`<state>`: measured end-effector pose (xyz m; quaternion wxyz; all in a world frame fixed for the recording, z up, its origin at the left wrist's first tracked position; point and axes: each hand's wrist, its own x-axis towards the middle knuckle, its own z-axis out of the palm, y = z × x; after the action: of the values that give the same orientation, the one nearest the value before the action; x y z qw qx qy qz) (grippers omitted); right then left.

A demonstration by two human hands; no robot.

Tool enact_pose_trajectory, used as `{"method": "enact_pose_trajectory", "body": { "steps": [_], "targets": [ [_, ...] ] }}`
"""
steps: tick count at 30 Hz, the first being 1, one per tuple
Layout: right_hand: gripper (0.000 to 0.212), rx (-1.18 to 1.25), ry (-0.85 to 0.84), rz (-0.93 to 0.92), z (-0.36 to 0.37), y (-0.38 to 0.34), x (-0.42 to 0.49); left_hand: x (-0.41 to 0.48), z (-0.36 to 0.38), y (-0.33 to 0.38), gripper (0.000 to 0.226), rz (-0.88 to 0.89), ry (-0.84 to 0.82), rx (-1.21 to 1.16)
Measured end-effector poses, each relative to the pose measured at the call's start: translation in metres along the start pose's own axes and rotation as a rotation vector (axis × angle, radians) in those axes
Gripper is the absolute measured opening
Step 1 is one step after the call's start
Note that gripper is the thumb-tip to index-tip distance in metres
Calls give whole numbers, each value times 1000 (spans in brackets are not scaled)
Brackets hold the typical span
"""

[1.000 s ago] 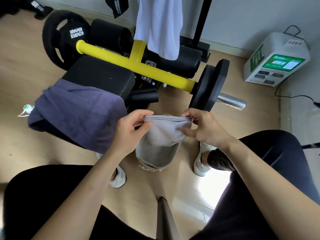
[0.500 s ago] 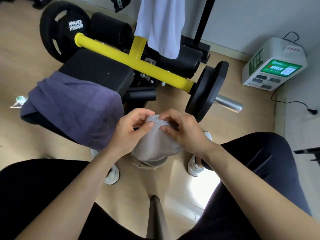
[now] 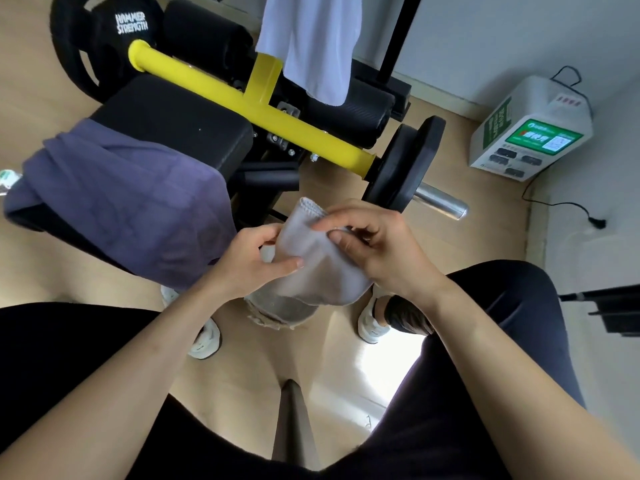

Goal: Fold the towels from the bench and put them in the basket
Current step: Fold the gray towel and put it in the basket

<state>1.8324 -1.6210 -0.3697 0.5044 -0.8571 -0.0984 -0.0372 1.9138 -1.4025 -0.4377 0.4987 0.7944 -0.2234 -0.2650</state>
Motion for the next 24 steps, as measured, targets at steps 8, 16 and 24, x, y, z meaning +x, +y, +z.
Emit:
{"method": "enact_pose_trajectory", "body": {
  "steps": [8,16,24],
  "targets": [
    [21,-59,197,68,-24,16,-3,11,10,-45,26,-192,-79,83],
    [21,-159,514,234,-59,41,-7,5,11,-69,27,-304,-84,68],
    [28,-317,581,461,-69,66,-10,11,-5,-57,16,-349,227,-374]
  ]
}}
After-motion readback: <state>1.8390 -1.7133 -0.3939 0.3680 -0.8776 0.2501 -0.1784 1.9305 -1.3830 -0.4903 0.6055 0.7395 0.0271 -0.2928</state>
